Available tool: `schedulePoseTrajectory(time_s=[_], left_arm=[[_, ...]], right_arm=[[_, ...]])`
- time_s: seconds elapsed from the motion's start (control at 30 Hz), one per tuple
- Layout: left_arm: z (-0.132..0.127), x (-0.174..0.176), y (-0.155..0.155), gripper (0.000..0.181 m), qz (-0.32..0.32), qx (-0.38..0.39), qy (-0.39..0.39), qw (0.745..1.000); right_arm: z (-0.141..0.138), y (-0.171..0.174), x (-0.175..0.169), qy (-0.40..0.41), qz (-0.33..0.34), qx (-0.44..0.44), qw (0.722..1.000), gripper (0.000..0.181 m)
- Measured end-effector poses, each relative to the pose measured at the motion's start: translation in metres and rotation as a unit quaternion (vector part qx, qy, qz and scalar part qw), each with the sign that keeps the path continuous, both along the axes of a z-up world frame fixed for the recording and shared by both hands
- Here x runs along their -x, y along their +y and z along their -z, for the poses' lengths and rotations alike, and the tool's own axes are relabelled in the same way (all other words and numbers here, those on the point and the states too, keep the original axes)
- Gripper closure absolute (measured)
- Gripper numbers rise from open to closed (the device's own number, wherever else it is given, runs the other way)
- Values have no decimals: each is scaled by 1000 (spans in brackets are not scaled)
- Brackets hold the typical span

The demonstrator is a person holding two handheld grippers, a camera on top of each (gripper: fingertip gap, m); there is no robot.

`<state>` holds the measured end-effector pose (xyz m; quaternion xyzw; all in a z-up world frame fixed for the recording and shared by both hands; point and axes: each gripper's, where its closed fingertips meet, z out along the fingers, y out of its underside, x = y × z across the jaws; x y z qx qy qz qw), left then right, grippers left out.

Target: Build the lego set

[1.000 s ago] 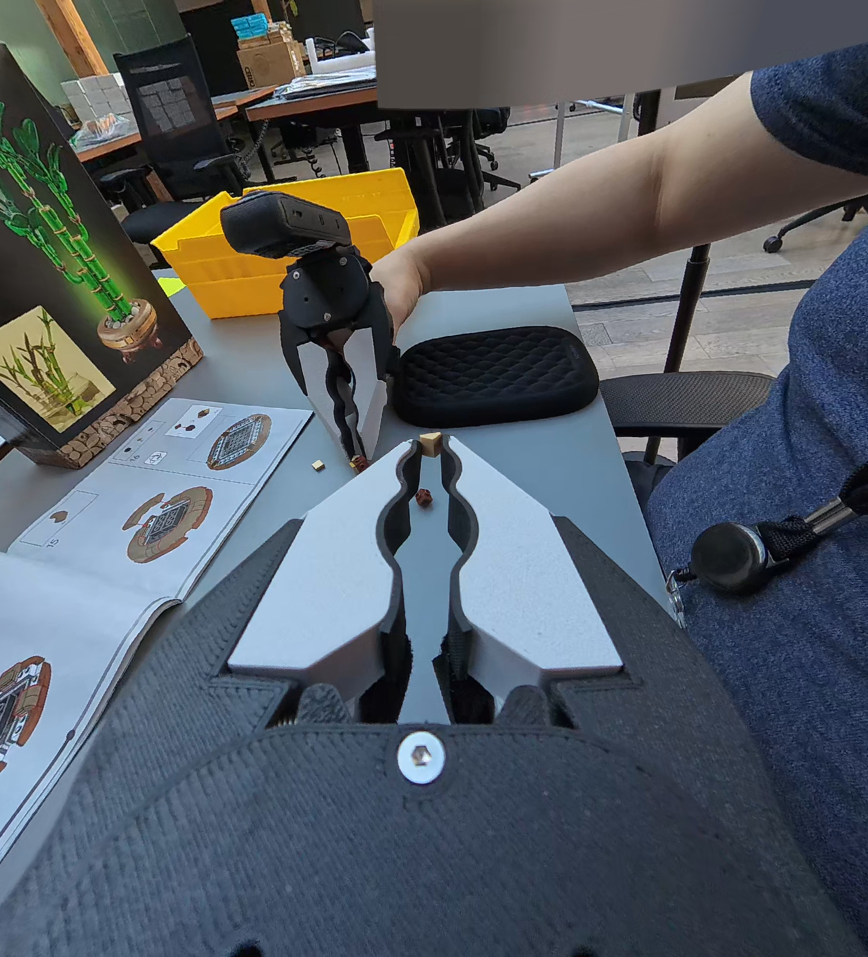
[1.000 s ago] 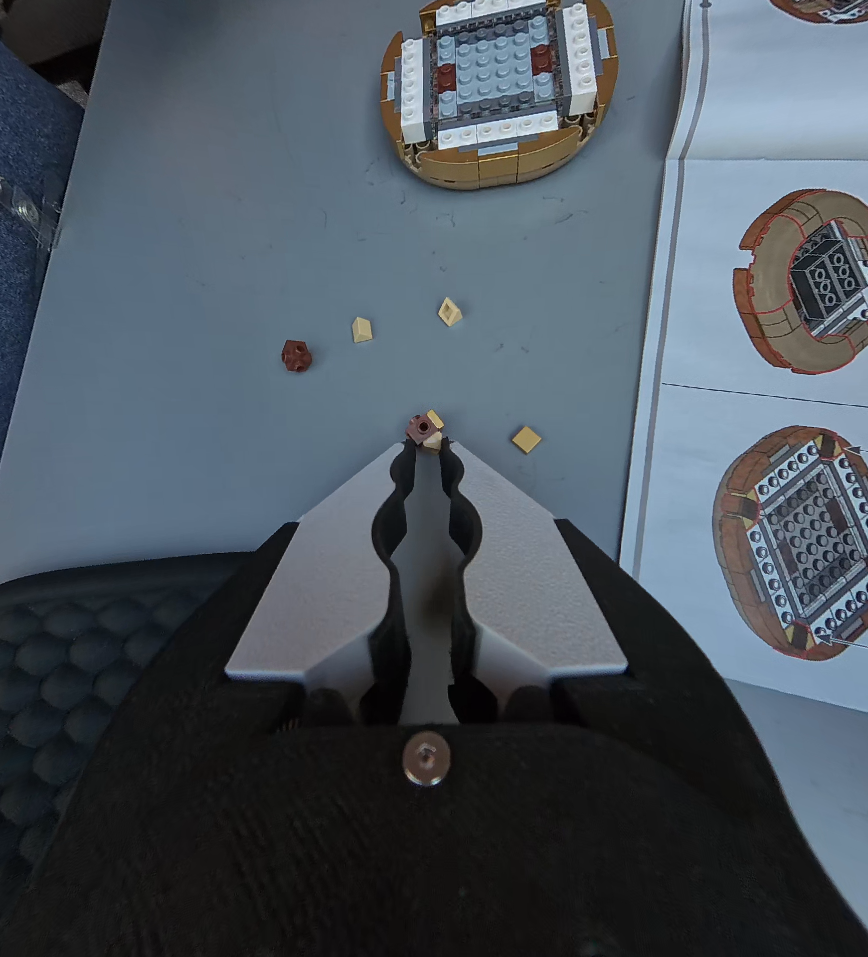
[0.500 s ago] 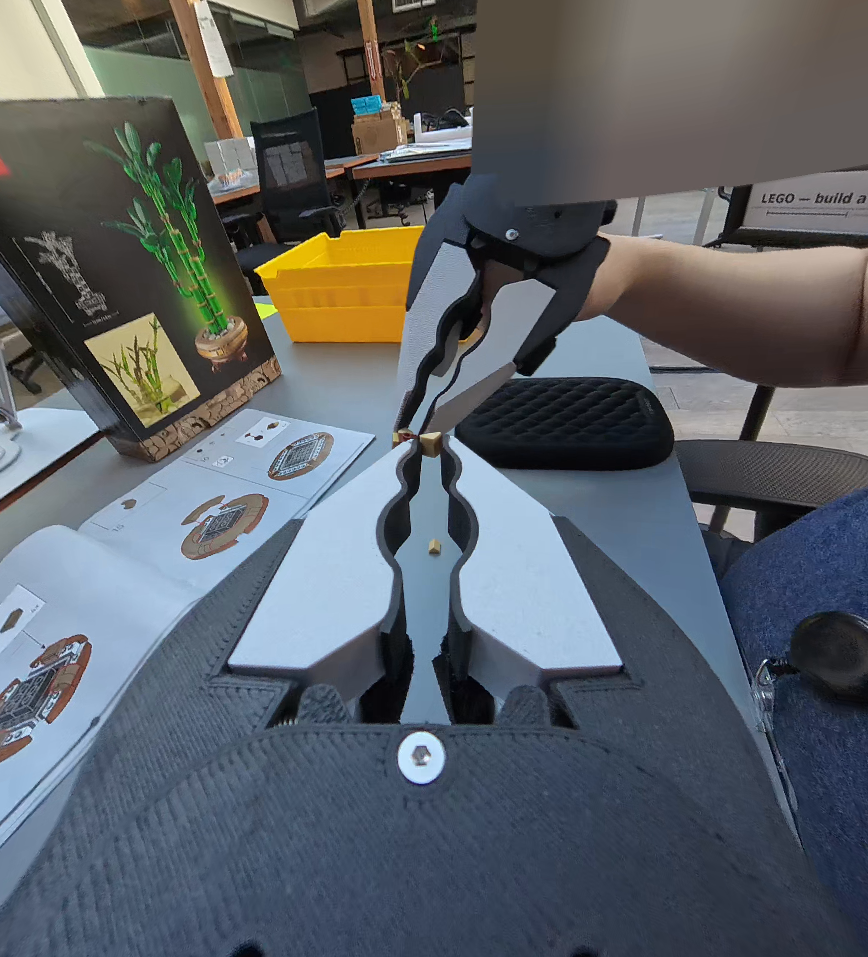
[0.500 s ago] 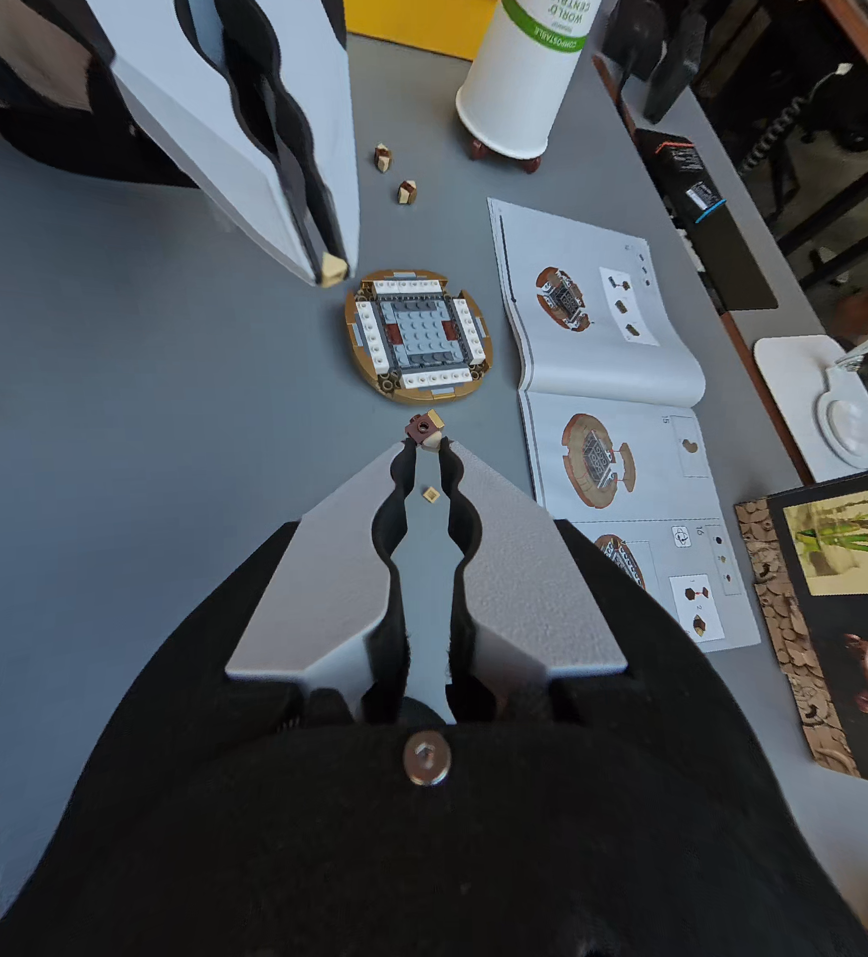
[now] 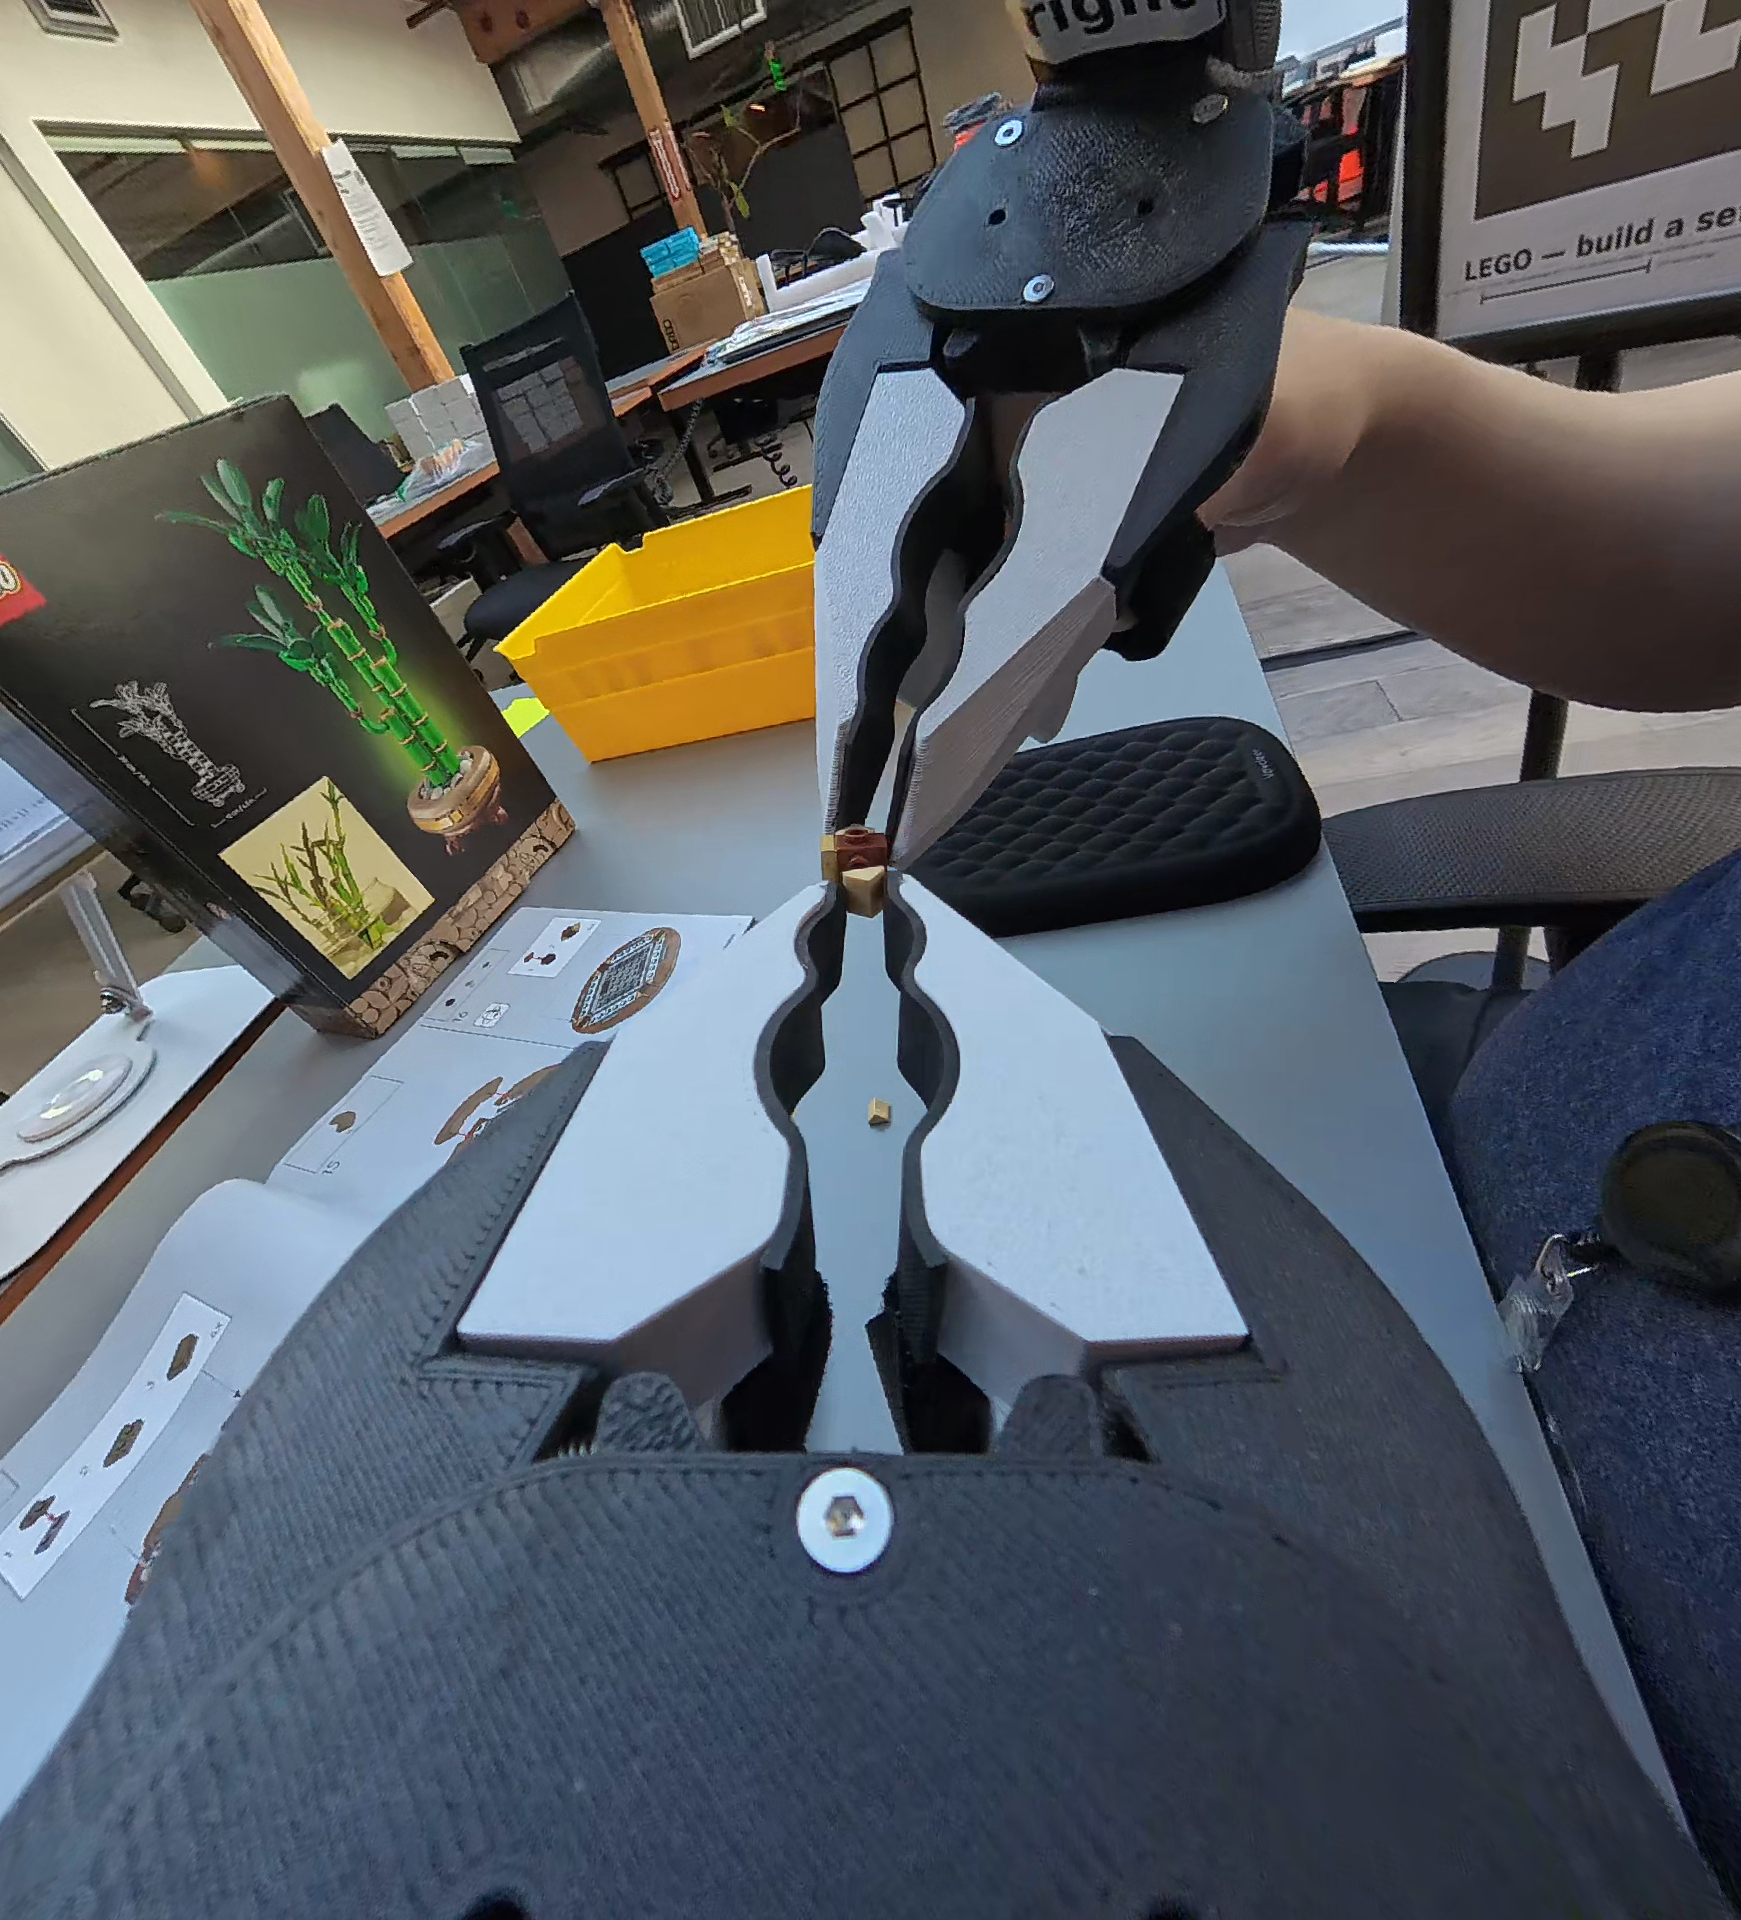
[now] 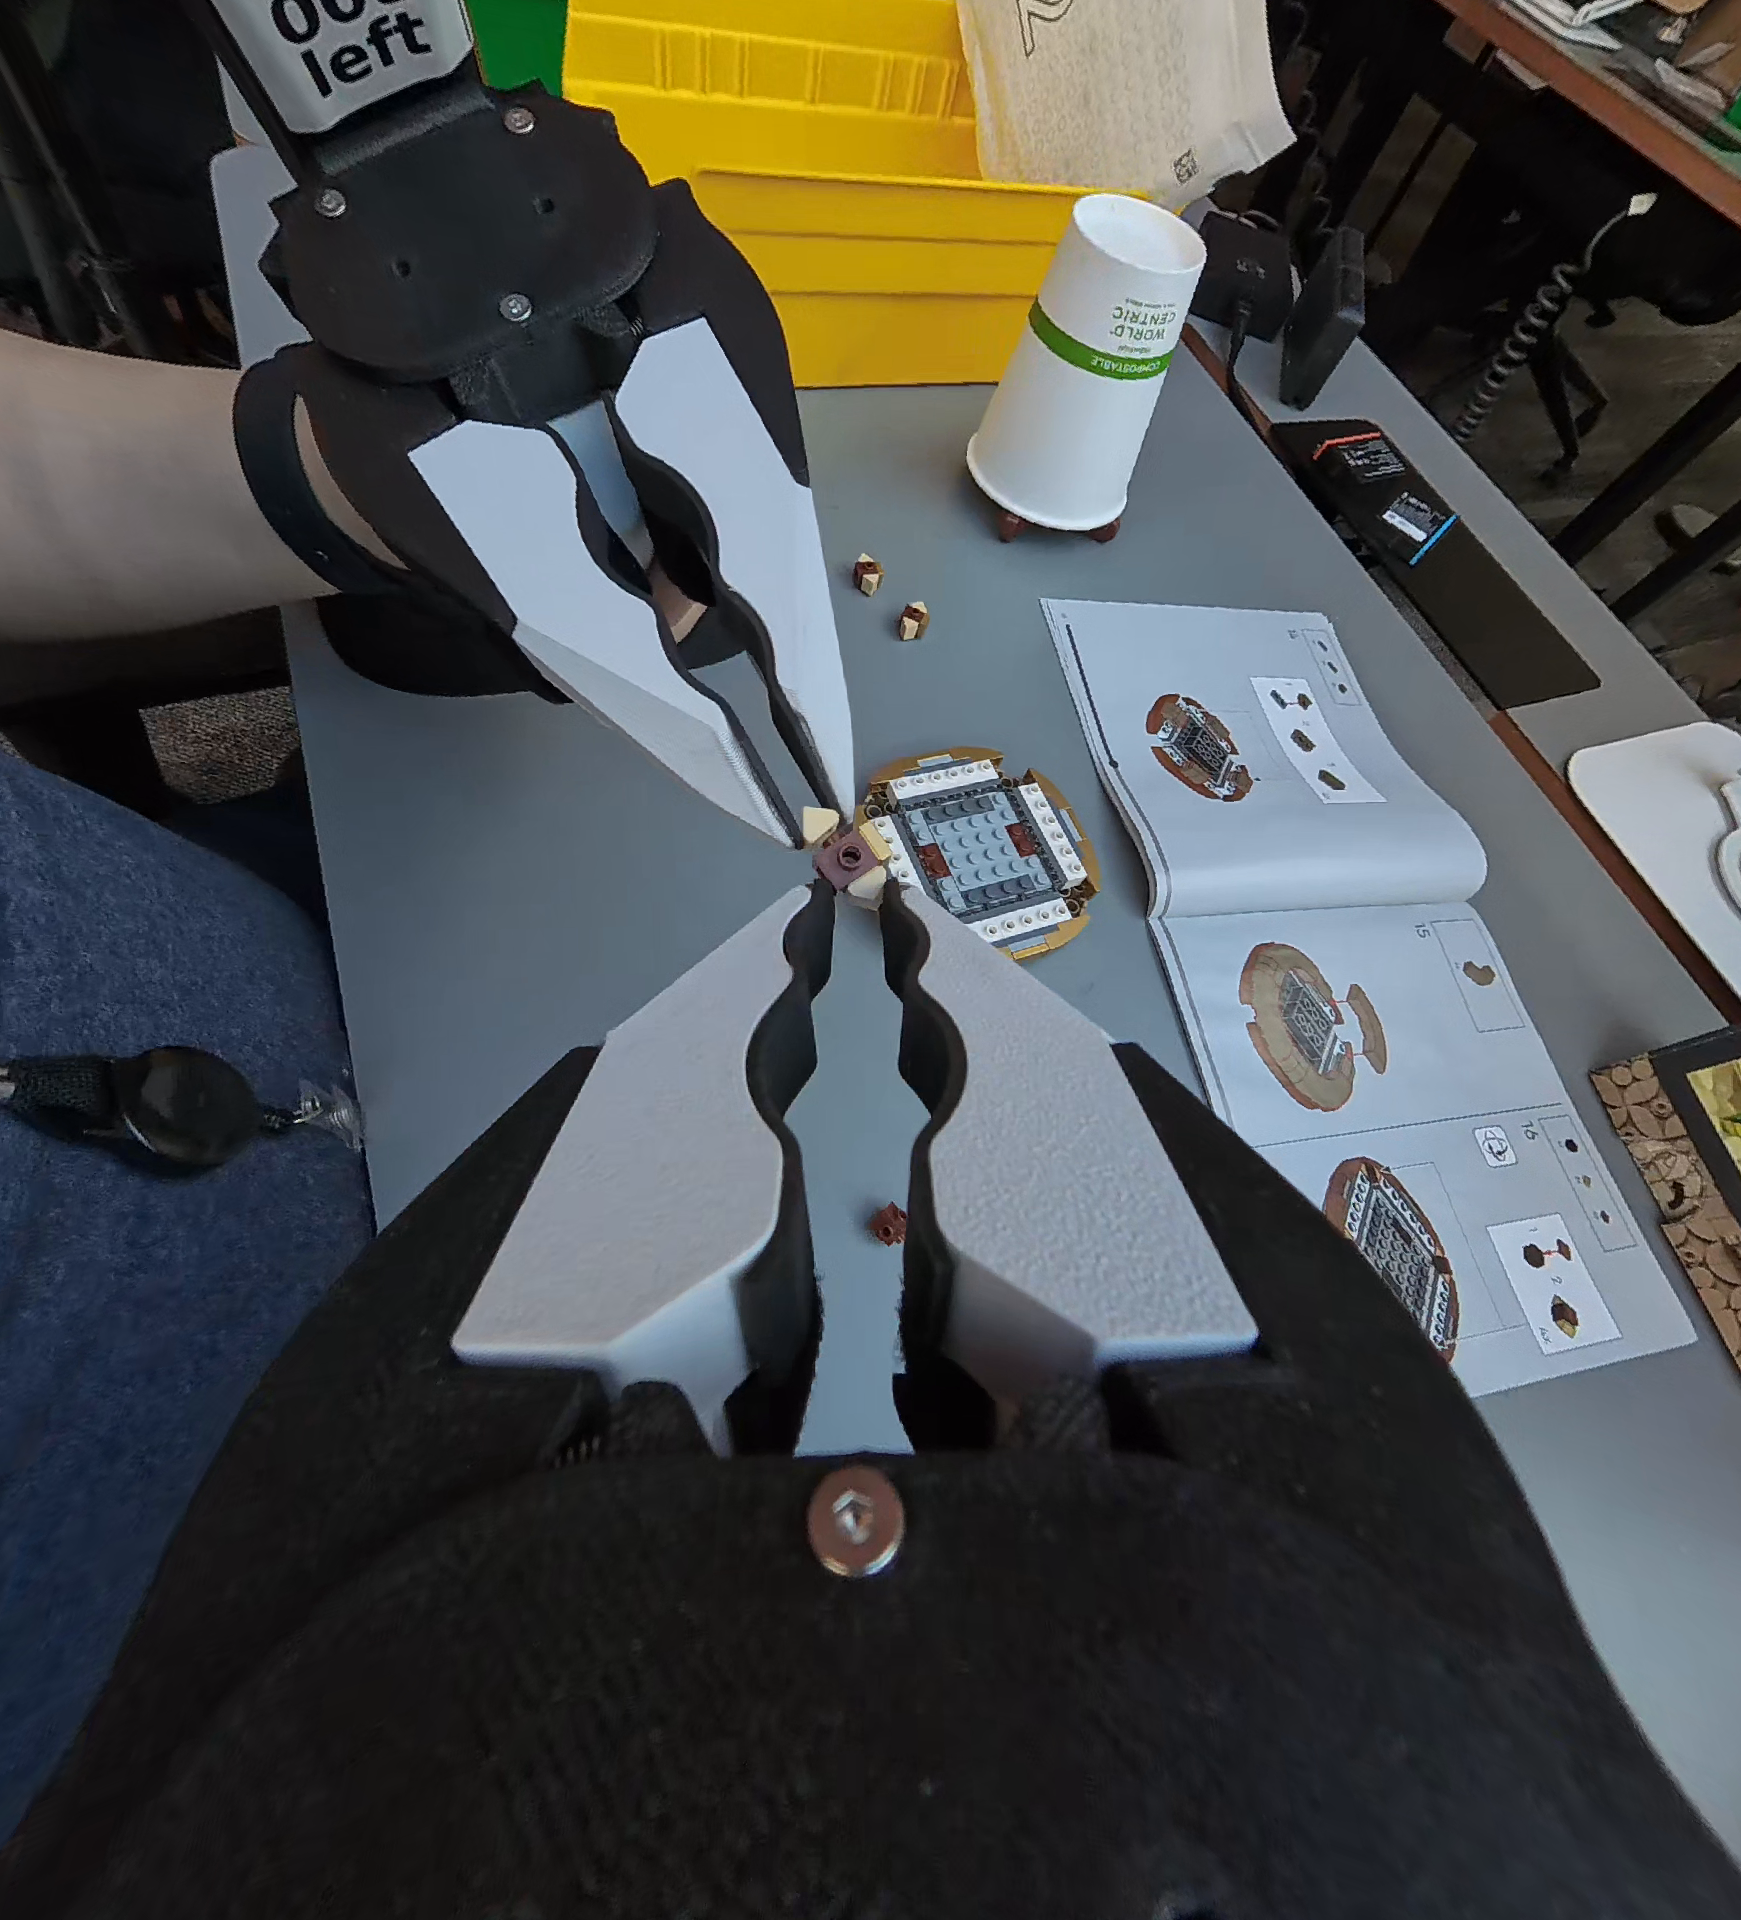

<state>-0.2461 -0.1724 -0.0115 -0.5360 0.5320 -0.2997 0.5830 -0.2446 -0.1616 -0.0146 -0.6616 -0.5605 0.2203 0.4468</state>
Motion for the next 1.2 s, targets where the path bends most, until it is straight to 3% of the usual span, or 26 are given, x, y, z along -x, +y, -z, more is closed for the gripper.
schedulePoseTrajectory(time_s=[0.7,1.2], left_arm=[[-2,4,-6,176,38,37,-3,999],[-6,6,-17,176,74,60,-4,995]], right_arm=[[0,-8,7,1,-20,3,1000,173],[-3,-20,10,76,-51,44,995,173]])
